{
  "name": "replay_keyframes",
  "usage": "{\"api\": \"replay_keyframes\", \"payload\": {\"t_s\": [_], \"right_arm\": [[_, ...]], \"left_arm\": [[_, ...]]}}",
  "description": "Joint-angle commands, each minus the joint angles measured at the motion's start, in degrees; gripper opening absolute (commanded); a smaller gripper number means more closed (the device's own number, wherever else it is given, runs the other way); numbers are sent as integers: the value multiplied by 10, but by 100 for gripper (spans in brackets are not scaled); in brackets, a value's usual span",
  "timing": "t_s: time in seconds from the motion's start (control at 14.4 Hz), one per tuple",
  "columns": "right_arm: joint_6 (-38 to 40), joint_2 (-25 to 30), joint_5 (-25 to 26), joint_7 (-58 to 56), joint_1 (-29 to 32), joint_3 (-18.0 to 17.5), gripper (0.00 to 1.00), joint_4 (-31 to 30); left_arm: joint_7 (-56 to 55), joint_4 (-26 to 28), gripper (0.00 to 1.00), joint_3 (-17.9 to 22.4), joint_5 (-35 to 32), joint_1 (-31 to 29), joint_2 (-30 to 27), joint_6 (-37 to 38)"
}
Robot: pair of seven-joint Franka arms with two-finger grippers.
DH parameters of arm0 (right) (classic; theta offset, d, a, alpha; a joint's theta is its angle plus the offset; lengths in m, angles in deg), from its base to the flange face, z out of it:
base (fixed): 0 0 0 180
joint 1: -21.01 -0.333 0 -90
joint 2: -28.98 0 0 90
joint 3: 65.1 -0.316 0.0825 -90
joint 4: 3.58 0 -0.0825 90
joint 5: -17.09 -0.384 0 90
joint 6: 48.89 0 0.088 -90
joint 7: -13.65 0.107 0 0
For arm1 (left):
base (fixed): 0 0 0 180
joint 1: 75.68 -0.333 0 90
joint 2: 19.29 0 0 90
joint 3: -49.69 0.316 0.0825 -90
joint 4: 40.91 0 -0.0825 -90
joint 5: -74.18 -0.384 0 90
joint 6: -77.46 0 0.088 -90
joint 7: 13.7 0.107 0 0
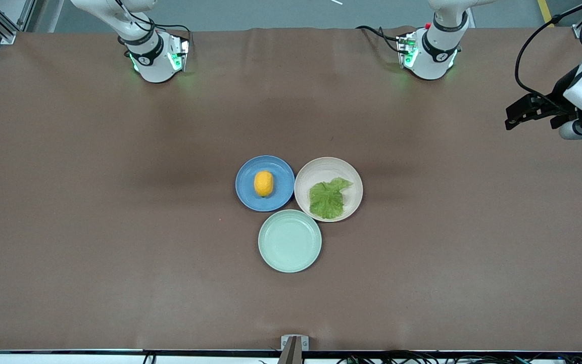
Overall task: Pick lemon and lettuce from plates
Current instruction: 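Move the left gripper to the lettuce while the right gripper approaches the lemon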
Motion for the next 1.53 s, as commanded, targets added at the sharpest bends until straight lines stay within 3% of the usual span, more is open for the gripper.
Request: {"api": "replay_keyframes", "payload": {"t_s": [0.0,0.14,0.42,0.77,1.11,1.25,1.46], "right_arm": [[5,3,9,-1,7,-6,100,3],[5,3,9,-1,7,-6,100,3],[5,3,8,-2,7,-6,100,2],[-2,-1,0,-1,-19,-10,100,2],[-44,-37,7,96,-115,-10,100,-21],[-44,-72,6,107,-172,-10,100,-26],[-71,-145,-1,208,-250,-10,100,-28]], "left_arm": [[-1,-14,100,-3,3,-2,5,11],[-2,-25,100,-3,3,3,7,11],[-31,-63,100,-20,8,27,88,11],[-246,-56,100,-22,18,110,189,-117],[-464,-51,100,-21,-13,213,290,-233],[-554,-44,100,-20,-20,251,319,-263],[-712,-47,94,-21,-91,281,363,-274]]}}
